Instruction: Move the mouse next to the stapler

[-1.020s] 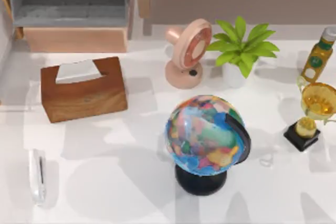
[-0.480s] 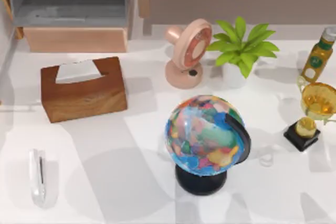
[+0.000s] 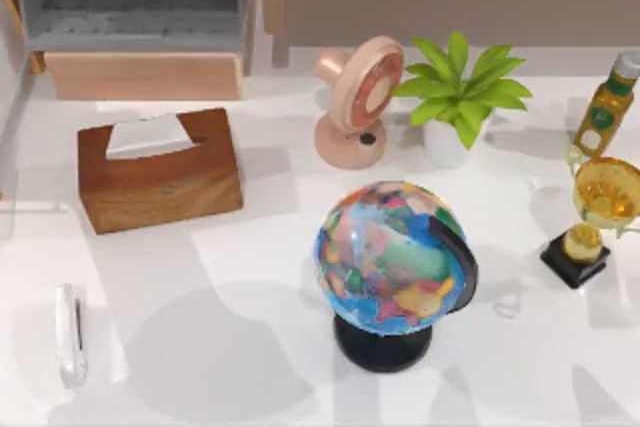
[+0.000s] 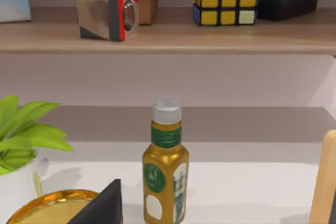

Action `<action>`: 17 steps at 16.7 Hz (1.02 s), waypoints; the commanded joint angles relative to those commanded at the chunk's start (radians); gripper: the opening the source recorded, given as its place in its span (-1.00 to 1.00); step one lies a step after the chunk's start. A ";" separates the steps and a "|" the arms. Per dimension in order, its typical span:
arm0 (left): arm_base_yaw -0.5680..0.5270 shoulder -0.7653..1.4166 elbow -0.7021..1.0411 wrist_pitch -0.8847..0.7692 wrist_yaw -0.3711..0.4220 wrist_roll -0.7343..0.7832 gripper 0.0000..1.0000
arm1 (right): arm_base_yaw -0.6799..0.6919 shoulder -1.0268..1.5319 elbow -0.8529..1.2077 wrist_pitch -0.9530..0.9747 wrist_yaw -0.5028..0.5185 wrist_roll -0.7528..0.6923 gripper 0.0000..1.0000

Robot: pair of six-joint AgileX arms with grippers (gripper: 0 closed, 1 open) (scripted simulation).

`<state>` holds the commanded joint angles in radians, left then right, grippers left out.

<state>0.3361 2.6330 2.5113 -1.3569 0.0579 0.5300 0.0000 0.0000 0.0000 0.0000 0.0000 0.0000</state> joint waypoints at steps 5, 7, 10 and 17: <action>0.003 0.000 -0.004 0.002 -0.001 -0.001 1.00 | 0.000 0.000 0.000 0.000 0.000 0.000 1.00; 0.004 -0.002 -0.011 0.008 0.000 0.002 1.00 | 0.000 0.000 0.000 0.000 0.000 0.000 1.00; 0.006 -0.006 -0.030 0.023 0.000 0.006 1.00 | 0.000 0.000 0.000 0.000 0.000 0.000 1.00; 0.007 -0.009 -0.081 0.073 0.001 0.007 1.00 | 0.000 0.000 0.000 0.000 0.000 0.000 1.00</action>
<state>0.3428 2.6240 2.4307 -1.2843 0.0588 0.5373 0.0000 0.0000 0.0000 0.0000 0.0000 0.0000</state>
